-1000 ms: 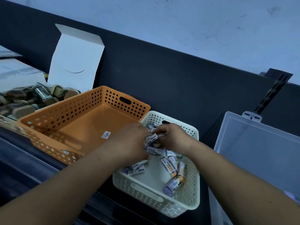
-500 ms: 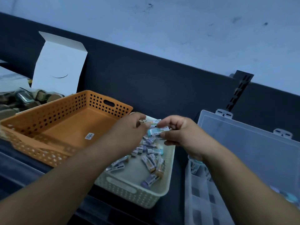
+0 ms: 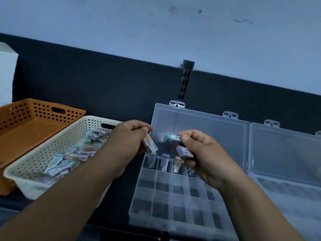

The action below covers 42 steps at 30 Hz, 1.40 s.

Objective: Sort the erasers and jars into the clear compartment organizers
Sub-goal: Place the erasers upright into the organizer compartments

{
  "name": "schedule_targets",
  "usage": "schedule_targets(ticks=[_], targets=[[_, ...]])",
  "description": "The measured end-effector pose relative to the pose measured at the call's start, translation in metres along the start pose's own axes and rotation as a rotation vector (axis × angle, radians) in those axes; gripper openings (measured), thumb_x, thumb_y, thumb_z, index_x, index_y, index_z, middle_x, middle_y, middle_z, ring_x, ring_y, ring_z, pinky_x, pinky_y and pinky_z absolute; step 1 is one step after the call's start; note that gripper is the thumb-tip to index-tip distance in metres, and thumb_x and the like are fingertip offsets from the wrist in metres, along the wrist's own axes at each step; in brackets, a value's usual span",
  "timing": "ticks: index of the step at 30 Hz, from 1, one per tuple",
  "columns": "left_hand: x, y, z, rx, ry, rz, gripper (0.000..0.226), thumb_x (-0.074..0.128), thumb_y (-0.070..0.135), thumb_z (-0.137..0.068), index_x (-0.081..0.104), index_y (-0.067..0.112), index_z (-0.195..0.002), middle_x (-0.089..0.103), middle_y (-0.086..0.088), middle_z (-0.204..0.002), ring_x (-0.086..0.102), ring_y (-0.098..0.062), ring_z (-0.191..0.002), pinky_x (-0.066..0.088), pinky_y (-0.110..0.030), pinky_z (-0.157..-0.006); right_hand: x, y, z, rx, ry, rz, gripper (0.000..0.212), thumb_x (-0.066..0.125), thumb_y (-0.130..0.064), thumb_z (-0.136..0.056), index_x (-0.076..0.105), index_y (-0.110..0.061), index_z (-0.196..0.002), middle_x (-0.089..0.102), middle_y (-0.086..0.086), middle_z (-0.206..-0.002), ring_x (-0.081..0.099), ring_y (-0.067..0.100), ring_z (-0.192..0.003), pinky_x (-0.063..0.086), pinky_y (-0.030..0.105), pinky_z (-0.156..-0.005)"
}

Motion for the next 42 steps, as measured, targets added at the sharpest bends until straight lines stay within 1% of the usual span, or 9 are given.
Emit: schedule_targets(ticks=[5,10,14,18,21,24,28,36,42], targets=[[0.057,0.008,0.022,0.047,-0.226,-0.131,0.008,0.062,0.011,-0.09,0.069,0.014,-0.086,0.069,-0.012,-0.08,0.06,-0.019,-0.071,0.053,-0.033,-0.065,-0.038,0.004,0.017,0.057,0.096,-0.207,0.019,0.049,-0.023,-0.099,0.053,-0.009,-0.086,0.063,0.005,-0.065,0.034,0.007,-0.041,0.024,0.014,-0.033],[0.097,0.015,0.034,0.078,-0.296,-0.093,0.009,0.062,0.012,-0.09,0.07,0.015,-0.087,0.073,-0.011,-0.084,0.065,-0.023,-0.075,0.055,-0.04,-0.078,-0.057,0.008,0.032,0.049,0.07,-0.242,0.02,0.05,-0.025,-0.098,0.055,-0.011,-0.084,0.06,0.003,-0.061,0.038,0.007,-0.04,0.026,0.015,-0.034],[0.112,0.014,0.033,0.077,-0.273,-0.017,0.009,0.062,0.012,-0.09,0.07,0.008,-0.089,0.071,-0.007,-0.074,0.064,-0.016,-0.067,0.055,-0.037,-0.075,-0.074,0.006,0.044,0.043,0.009,0.002,0.018,0.052,-0.021,-0.097,0.058,-0.011,-0.083,0.057,0.004,-0.062,0.041,0.007,-0.044,0.026,0.019,-0.04],[0.128,0.02,0.037,0.211,-0.292,-0.268,0.007,0.062,0.017,-0.09,0.069,0.015,-0.089,0.068,-0.009,-0.076,0.056,-0.009,-0.061,0.048,-0.024,-0.06,-0.102,-0.016,0.049,-0.103,0.116,0.337,0.01,0.059,-0.022,-0.093,0.069,-0.018,-0.091,0.069,0.0,-0.076,0.058,0.003,-0.06,0.046,0.017,-0.051],[0.145,0.024,0.039,0.312,-0.34,-0.419,0.008,0.063,0.019,-0.09,0.069,0.018,-0.085,0.06,0.0,-0.064,0.047,-0.005,-0.051,0.041,-0.019,-0.049,-0.116,-0.031,0.051,-0.218,0.102,0.494,0.007,0.064,-0.022,-0.09,0.071,-0.024,-0.091,0.063,0.015,-0.081,0.053,0.011,-0.065,0.045,0.024,-0.057],[0.16,0.022,0.038,0.391,-0.364,-0.528,0.013,0.063,0.02,-0.089,0.068,0.018,-0.077,0.061,0.0,-0.062,0.048,-0.007,-0.052,0.043,-0.028,-0.053,-0.121,-0.035,0.053,-0.274,0.02,0.642,0.004,0.067,-0.02,-0.089,0.071,-0.02,-0.087,0.061,0.022,-0.077,0.052,0.018,-0.068,0.049,0.042,-0.064],[0.172,0.011,0.035,0.367,-0.395,-0.545,0.009,0.068,0.017,-0.086,0.069,0.02,-0.077,0.066,-0.001,-0.067,0.057,-0.011,-0.058,0.052,-0.033,-0.061,-0.138,-0.028,0.05,-0.256,0.019,0.774,0.009,0.067,-0.018,-0.089,0.067,-0.016,-0.08,0.051,-0.008,-0.056,0.045,0.006,-0.052,0.041,0.022,-0.053],[0.167,-0.013,0.021,0.303,-0.368,-0.668,0.01,0.074,0.014,-0.081,0.067,0.021,-0.078,0.068,0.002,-0.072,0.064,-0.01,-0.063,0.055,-0.025,-0.059,-0.156,-0.003,0.037,-0.09,-0.035,1.022,0.011,0.066,-0.021,-0.089,0.066,-0.014,-0.081,0.069,0.002,-0.079,0.065,0.022,-0.076,0.055,0.037,-0.075],[0.17,-0.029,0.02,0.254,-0.391,-0.695,0.012,0.071,0.01,-0.082,0.068,0.021,-0.08,0.071,0.003,-0.081,0.067,-0.011,-0.076,0.056,-0.027,-0.073,-0.152,0.011,0.03,-0.01,-0.066,1.125,0.004,0.069,-0.029,-0.087,0.069,-0.027,-0.084,0.059,-0.017,-0.078,0.06,0.008,-0.078,0.05,0.026,-0.073]])
Point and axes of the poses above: each hand's wrist, its own z-axis away from the middle knuckle, its own x-axis out of the palm, y = z × x, the point moved 4 cm from there along -z, towards the middle knuckle
